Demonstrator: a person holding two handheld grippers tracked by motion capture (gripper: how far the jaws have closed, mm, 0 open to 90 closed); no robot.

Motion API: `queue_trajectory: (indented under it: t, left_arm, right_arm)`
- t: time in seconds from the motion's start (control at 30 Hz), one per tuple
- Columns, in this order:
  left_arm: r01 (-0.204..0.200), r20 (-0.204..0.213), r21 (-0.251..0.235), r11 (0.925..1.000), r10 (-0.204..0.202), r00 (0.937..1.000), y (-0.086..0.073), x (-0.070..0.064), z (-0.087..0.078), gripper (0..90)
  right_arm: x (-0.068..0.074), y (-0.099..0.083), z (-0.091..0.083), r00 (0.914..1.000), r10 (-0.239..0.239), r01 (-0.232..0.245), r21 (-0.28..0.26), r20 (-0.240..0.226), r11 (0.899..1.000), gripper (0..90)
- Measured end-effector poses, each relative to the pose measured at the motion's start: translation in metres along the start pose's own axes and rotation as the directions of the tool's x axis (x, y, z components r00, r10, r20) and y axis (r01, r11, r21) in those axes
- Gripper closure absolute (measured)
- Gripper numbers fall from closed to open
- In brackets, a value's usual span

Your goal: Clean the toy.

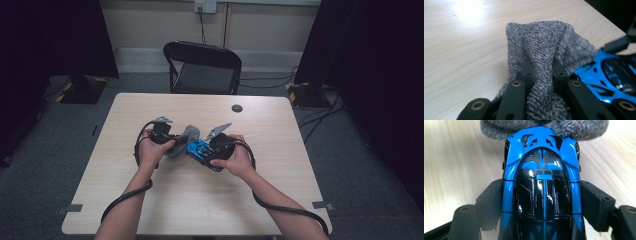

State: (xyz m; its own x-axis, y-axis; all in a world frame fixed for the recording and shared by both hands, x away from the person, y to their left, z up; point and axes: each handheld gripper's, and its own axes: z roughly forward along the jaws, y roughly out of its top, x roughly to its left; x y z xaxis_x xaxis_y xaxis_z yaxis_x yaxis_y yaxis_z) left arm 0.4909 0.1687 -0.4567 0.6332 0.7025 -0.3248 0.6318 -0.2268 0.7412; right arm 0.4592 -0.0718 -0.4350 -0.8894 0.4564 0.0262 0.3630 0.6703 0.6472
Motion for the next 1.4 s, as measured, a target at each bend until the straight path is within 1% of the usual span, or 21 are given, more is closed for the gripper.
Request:
queue_trajectory:
  t: [0.07,0.17,0.23,0.33,0.37,0.4,0.43,0.47,0.53,0.57,0.6,0.7,0.87,1.0,1.03,1.1,1.13,1.17,1.27,1.37,1.4]
  left_arm:
    - [-0.026,0.006,0.004,0.9996,0.026,0.9996,0.000,-0.002,0.000,76.7]
    - [-0.041,0.008,0.018,0.9990,0.040,0.9992,0.000,-0.002,-0.003,76.7]
    - [-0.047,0.013,0.021,0.9987,0.047,0.9988,-0.001,-0.002,-0.006,76.7]
    - [-0.044,0.015,0.016,0.9989,0.044,0.9989,-0.001,-0.002,-0.010,76.7]
    - [-0.069,0.009,0.035,0.9970,0.068,0.9976,-0.002,-0.002,-0.013,76.7]
    - [-0.074,0.005,0.035,0.9967,0.073,0.9973,-0.003,-0.002,-0.014,76.7]
    - [-0.073,0.010,0.038,0.9966,0.073,0.9973,-0.004,-0.003,-0.013,76.6]
    - [-0.076,0.011,0.042,0.9962,0.075,0.9971,-0.005,-0.003,-0.013,76.6]
    - [-0.069,0.016,0.044,0.9966,0.069,0.9975,-0.007,-0.002,-0.012,76.6]
    - [-0.071,0.015,0.043,0.9966,0.070,0.9974,-0.008,-0.002,-0.012,76.6]
    - [-0.069,0.019,0.045,0.9966,0.068,0.9975,-0.009,-0.002,-0.013,76.6]
    - [-0.089,0.025,0.061,0.9942,0.088,0.9958,-0.011,-0.003,-0.014,76.6]
    - [-0.102,0.037,0.066,0.9926,0.099,0.9944,-0.016,-0.006,-0.018,76.5]
    - [-0.128,0.051,0.080,0.9885,0.124,0.9909,-0.020,-0.010,-0.021,76.5]
    - [-0.138,0.055,0.084,0.9869,0.133,0.9895,-0.021,-0.012,-0.021,76.5]
    - [-0.142,0.061,0.086,0.9861,0.137,0.9886,-0.022,-0.014,-0.022,76.5]
    - [-0.153,0.067,0.093,0.9839,0.147,0.9869,-0.023,-0.015,-0.022,76.5]
    - [-0.153,0.071,0.089,0.9842,0.147,0.9866,-0.024,-0.017,-0.022,76.5]
    - [-0.162,0.084,0.105,0.9812,0.153,0.9846,-0.024,-0.019,-0.023,76.5]
    - [-0.170,0.098,0.106,0.9797,0.160,0.9822,-0.024,-0.021,-0.025,76.5]
    - [-0.171,0.099,0.100,0.9802,0.161,0.9820,-0.024,-0.021,-0.026,76.5]
  right_arm:
    - [0.000,0.000,0.000,1.0000,0.003,-0.003,0.002,0.007,1.000,26.3]
    - [-0.001,-0.001,0.000,1.0000,0.003,-0.003,0.006,0.006,1.000,26.3]
    - [-0.001,-0.001,0.000,0.9999,0.009,-0.009,0.010,0.013,1.000,27.6]
    - [-0.003,-0.002,0.001,0.9998,0.009,-0.010,0.010,0.018,1.000,28.0]
    - [-0.006,-0.004,0.002,0.9997,0.017,-0.017,0.013,0.016,1.000,28.2]
    - [-0.006,-0.004,0.002,0.9996,0.022,-0.022,0.021,0.017,1.000,28.2]
    - [-0.007,-0.005,0.003,0.9995,0.025,-0.025,0.015,0.020,1.000,28.2]
    - [-0.007,-0.005,0.004,0.9996,0.025,-0.026,0.027,0.009,0.999,28.2]
    - [-0.006,-0.005,0.006,0.9993,0.032,-0.032,0.027,0.020,0.999,28.2]
    - [-0.007,-0.005,0.006,0.9994,0.031,-0.031,0.030,0.013,0.999,28.3]
    - [-0.007,-0.005,0.006,0.9992,0.037,-0.037,0.029,0.016,0.999,28.3]
    - [-0.008,-0.006,0.007,0.9992,0.029,-0.031,0.046,0.026,0.998,28.3]
    - [-0.012,-0.007,0.008,0.9981,0.053,-0.055,0.053,0.031,0.997,28.3]
    - [-0.017,-0.008,0.007,0.9960,0.080,-0.082,0.046,0.040,0.996,28.3]
    - [-0.018,-0.008,0.007,0.9958,0.082,-0.084,0.052,0.041,0.995,28.3]
    - [-0.021,-0.008,0.006,0.9949,0.089,-0.091,0.051,0.048,0.995,28.3]
    - [-0.022,-0.008,0.006,0.9943,0.095,-0.098,0.051,0.048,0.994,28.3]
    - [-0.023,-0.008,0.005,0.9933,0.103,-0.105,0.049,0.054,0.993,28.3]
    - [-0.026,-0.009,0.003,0.9925,0.105,-0.108,0.051,0.062,0.993,28.3]
    - [-0.029,-0.010,0.002,0.9919,0.109,-0.112,0.053,0.066,0.992,28.3]
    - [-0.030,-0.010,0.002,0.9918,0.111,-0.114,0.053,0.064,0.992,28.3]
